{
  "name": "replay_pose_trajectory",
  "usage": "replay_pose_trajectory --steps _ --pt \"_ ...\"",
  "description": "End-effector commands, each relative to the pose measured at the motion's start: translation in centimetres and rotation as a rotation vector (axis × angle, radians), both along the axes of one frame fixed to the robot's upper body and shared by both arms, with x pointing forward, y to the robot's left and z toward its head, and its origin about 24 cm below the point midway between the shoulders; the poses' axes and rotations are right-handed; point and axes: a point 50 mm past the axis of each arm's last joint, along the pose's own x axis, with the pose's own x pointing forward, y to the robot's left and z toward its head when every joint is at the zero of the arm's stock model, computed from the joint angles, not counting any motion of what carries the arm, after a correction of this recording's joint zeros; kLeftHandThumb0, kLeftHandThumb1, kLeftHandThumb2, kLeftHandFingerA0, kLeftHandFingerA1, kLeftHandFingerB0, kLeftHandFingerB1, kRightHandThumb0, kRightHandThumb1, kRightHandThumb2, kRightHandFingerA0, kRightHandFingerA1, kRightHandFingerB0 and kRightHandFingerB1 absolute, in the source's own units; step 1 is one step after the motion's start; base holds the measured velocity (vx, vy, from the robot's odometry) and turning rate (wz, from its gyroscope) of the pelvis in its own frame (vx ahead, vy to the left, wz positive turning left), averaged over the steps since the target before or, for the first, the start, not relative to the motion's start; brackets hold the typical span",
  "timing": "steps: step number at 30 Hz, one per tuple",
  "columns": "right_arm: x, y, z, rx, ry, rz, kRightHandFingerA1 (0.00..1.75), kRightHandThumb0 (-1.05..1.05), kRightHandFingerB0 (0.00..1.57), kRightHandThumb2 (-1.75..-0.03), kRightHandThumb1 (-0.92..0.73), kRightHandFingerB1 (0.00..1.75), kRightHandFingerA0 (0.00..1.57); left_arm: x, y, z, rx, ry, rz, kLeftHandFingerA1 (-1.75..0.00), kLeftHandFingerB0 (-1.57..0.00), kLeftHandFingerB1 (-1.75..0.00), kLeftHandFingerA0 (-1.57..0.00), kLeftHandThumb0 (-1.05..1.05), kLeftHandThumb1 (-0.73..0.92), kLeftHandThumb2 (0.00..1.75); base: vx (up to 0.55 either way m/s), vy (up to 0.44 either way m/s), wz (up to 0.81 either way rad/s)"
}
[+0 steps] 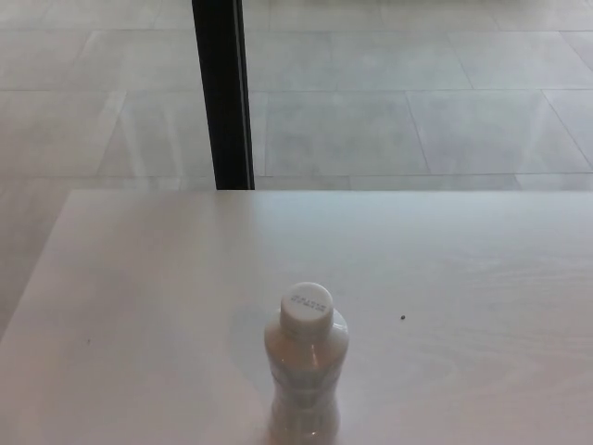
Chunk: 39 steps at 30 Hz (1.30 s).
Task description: The robot uses its left hand to to lift the bottle kept on the middle of the desk and tilts it towards its right hand. It then uses its right hand to rotate its cap to open it and places the bottle and cap back on the desk
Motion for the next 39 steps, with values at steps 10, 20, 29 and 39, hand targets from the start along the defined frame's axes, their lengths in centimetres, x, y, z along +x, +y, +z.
replay_pose_trajectory --steps 10,20,29,39 --pt "12.8 -0.1 14.2 -0.207 -0.823 0.241 0.08 -0.97 0.00 -1.04 -0.73 0.00 0.00 15.7 7.2 16.2 0.218 -0.767 -0.373 -0.20 0.00 -0.35 0.00 -1.05 0.36 0.79 0.00 0.000 0.00" --pt "17.9 7.3 17.5 -0.063 -1.033 0.450 0.23 -0.83 0.10 -1.03 -0.67 0.22 0.00 23.2 -3.1 22.6 0.145 -1.091 -0.870 -0.21 0.00 -0.15 0.00 -0.83 0.48 0.93 0.00 0.000 0.00" --pt "19.5 12.3 16.6 -0.025 -0.948 0.641 0.54 -0.38 0.00 -1.06 -0.44 0.49 0.04 24.4 -10.7 20.7 0.003 -1.067 -1.057 0.00 0.00 -0.04 0.00 -1.05 0.47 0.74 0.00 0.000 0.00" --pt "19.5 14.2 15.9 0.037 -0.918 0.646 0.43 -0.74 0.29 -0.64 -0.82 0.31 0.24 24.3 -12.7 19.5 -0.077 -0.983 -1.129 0.00 0.00 -0.03 0.00 -0.96 0.38 0.81 0.00 0.000 0.00"
